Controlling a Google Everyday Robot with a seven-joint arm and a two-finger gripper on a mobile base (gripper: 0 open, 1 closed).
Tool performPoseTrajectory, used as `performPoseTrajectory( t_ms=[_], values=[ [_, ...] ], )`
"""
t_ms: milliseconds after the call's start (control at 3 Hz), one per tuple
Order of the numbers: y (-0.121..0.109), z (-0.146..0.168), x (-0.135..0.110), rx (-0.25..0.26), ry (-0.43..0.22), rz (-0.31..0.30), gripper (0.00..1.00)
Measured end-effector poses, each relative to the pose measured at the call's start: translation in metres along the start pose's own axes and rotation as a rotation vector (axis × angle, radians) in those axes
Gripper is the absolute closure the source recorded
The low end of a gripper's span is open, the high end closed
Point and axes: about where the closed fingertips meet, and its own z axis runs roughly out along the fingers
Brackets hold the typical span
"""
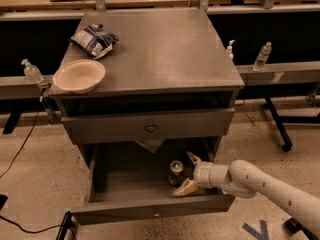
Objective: Pick orange can from middle drawer and place on counter
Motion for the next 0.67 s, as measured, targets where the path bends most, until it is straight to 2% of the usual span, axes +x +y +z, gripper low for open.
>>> performPoseTrajectory(
  t_ms=[667],
  values=[
    [-0.0095,-0.0064,-0.0124,0.037,-0.035,-0.002,0.00]
  ],
)
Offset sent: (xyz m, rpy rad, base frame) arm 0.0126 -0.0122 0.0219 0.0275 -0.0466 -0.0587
